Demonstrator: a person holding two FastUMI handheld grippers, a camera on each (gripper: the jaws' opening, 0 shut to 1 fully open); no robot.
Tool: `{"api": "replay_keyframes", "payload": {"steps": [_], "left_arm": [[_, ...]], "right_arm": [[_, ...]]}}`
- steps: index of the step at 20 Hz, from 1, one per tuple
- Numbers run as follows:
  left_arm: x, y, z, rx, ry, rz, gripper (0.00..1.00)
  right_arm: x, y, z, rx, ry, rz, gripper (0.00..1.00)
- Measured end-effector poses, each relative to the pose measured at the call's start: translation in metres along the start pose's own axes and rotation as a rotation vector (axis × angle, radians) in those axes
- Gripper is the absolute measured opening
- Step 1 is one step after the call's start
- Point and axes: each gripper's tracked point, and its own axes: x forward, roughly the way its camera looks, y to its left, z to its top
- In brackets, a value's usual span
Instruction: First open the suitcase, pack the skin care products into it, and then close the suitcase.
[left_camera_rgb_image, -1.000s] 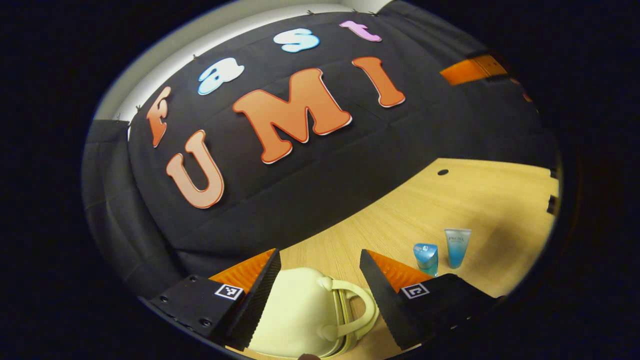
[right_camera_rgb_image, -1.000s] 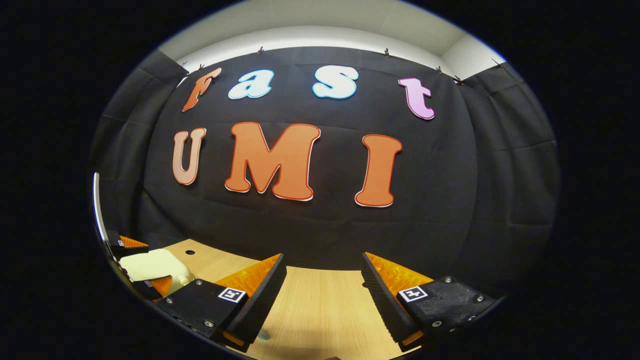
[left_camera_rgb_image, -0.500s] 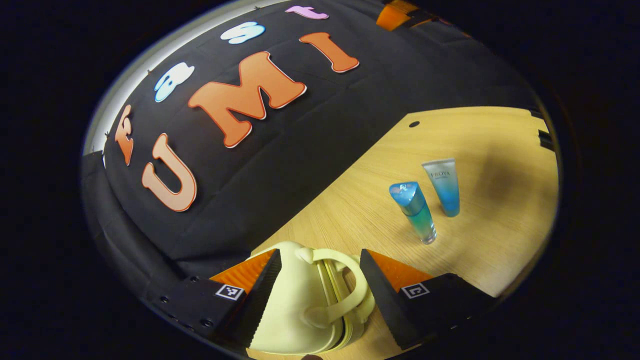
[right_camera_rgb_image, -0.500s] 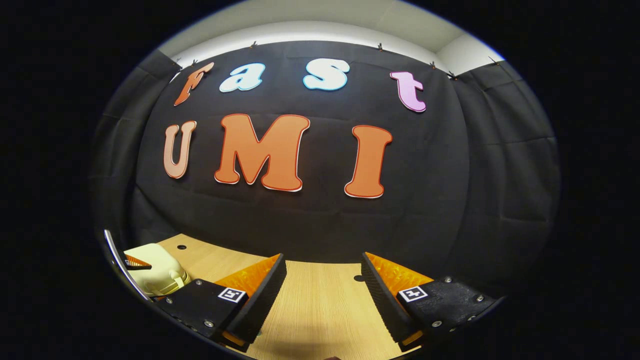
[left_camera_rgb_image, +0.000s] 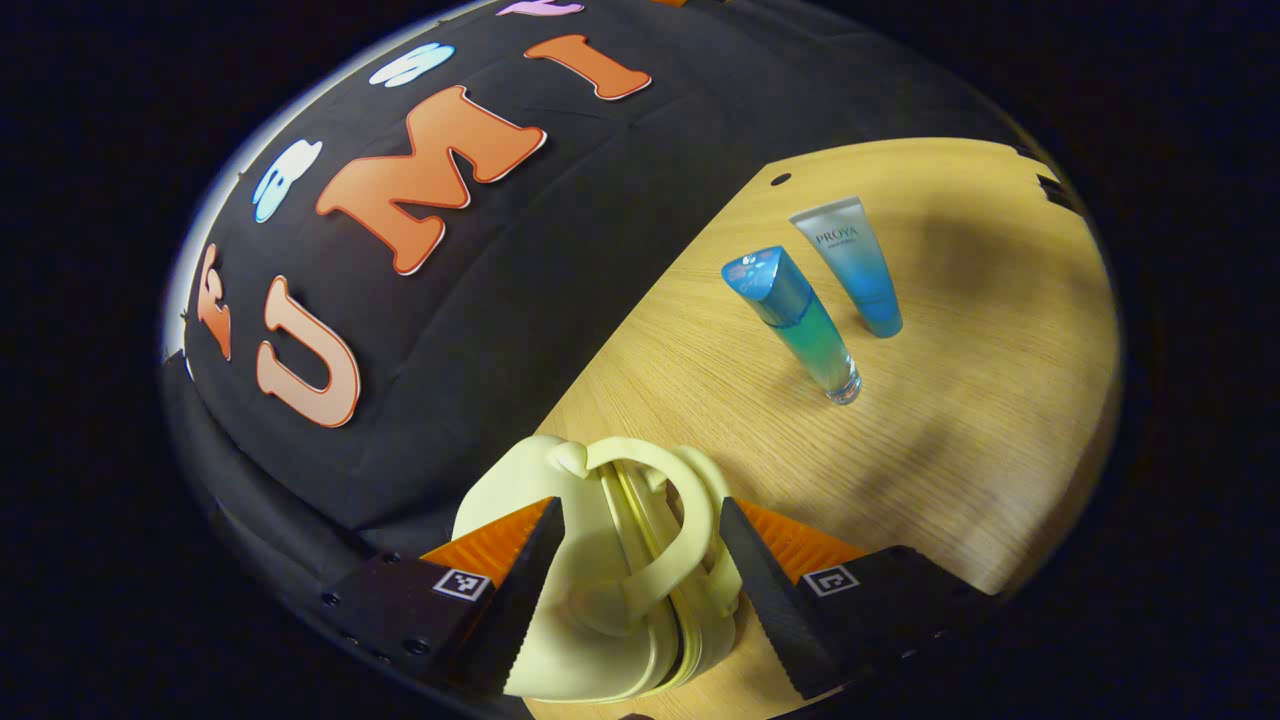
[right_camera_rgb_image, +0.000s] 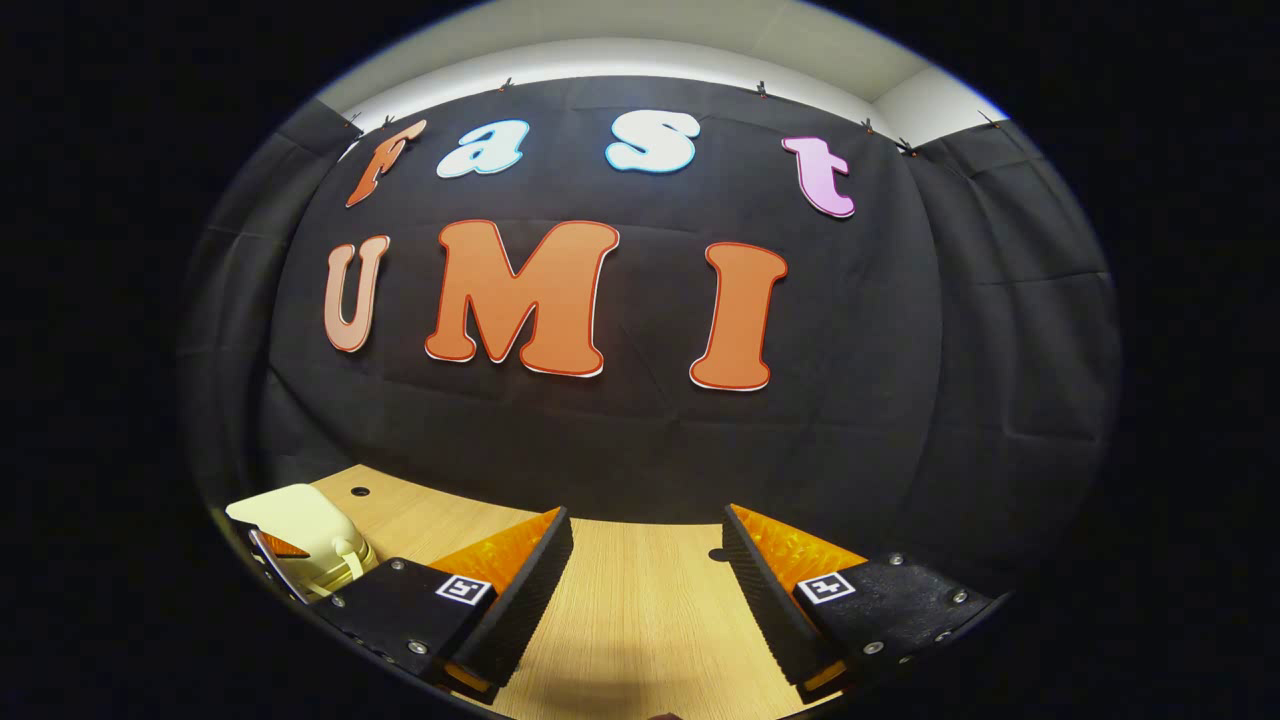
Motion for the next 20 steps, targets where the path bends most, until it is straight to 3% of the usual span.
{"api": "replay_keyframes", "payload": {"steps": [5, 7, 8, 12, 13, 14, 15, 17, 20], "left_arm": [[0.007, 0.002, -0.010, 0.169, 0.032, 0.034, 0.94], [0.013, -0.003, -0.014, 0.211, 0.045, 0.027, 0.82], [0.014, -0.004, -0.016, 0.224, 0.051, 0.024, 0.82], [0.020, -0.009, -0.019, 0.280, 0.051, 0.015, 0.28], [0.013, -0.007, -0.009, 0.288, 0.021, 0.025, 0.18], [0.004, 0.000, -0.001, 0.290, 0.003, 0.045, 0.18], [0.003, 0.002, -0.001, 0.262, 0.005, 0.039, 0.05], [0.002, 0.007, 0.001, 0.188, -0.007, 0.025, 0.05], [-0.006, 0.039, 0.013, 0.105, -0.038, 0.065, 0.05]], "right_arm": [[0.005, 0.005, -0.002, 0.003, 0.005, 0.013, 0.95], [0.007, 0.007, -0.002, 0.003, 0.005, 0.018, 0.95], [0.008, 0.008, -0.001, 0.003, 0.002, 0.021, 0.95], [0.010, 0.008, -0.001, 0.000, 0.002, 0.022, 0.95], [0.010, 0.007, -0.001, 0.002, 0.001, 0.020, 0.95], [0.009, 0.007, -0.002, 0.004, 0.002, 0.020, 0.95], [0.009, 0.007, -0.003, 0.003, 0.003, 0.017, 0.95], [0.010, 0.008, -0.004, 0.001, 0.009, 0.016, 0.95], [0.010, 0.012, -0.005, 0.003, 0.016, 0.019, 0.95]]}}
